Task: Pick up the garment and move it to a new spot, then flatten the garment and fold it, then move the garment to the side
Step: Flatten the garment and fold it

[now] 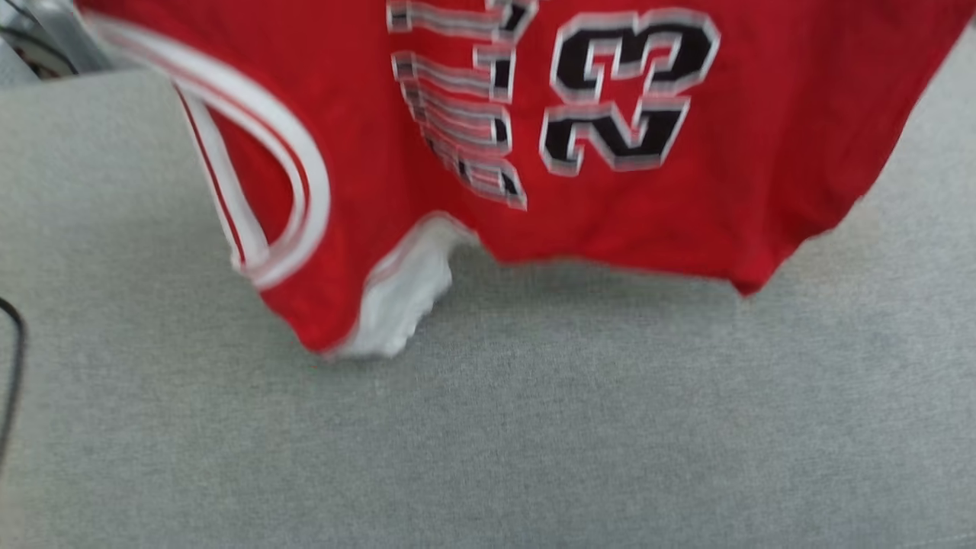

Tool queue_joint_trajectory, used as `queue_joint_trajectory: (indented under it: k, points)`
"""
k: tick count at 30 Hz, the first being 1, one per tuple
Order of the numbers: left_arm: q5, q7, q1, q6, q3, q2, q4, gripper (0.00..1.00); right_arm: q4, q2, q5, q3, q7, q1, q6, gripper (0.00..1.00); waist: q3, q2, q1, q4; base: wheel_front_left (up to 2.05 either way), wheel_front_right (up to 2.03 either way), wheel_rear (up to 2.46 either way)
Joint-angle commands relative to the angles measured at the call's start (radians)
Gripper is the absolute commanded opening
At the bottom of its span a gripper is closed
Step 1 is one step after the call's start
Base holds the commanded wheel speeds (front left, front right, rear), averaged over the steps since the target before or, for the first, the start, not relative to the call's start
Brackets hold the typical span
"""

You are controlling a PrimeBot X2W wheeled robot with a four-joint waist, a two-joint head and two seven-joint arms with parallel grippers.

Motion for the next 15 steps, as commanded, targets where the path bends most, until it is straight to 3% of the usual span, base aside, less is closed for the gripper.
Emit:
queue_joint_trajectory:
  k: [1, 8, 15]
  points:
    - [0.005, 0.012, -0.068, -0.009, 0.003, 0.009, 0.032, 0.0, 0.034, -0.003, -0.02, -0.004, -0.015, -0.049, -0.002, 0.0, 0.153, 0.0102, -0.0001, -0.015, 0.0, 0.0, 0.0]
    - [0.083, 0.096, -0.45, -0.091, -0.078, 0.0, 0.292, 0.0, 0.249, 0.047, -0.095, -0.013, -0.094, -0.335, -0.002, 0.0, 0.325, 0.0102, -0.0001, -0.013, 0.0, 0.0, 0.0]
    - [0.193, 0.02, -0.801, -0.135, -0.127, -0.071, 0.635, 0.0, 0.528, 0.136, -0.224, -0.062, -0.256, -0.608, -0.002, 0.0, 0.416, 0.0102, -0.0001, -0.004, 0.0, 0.0, 0.0]
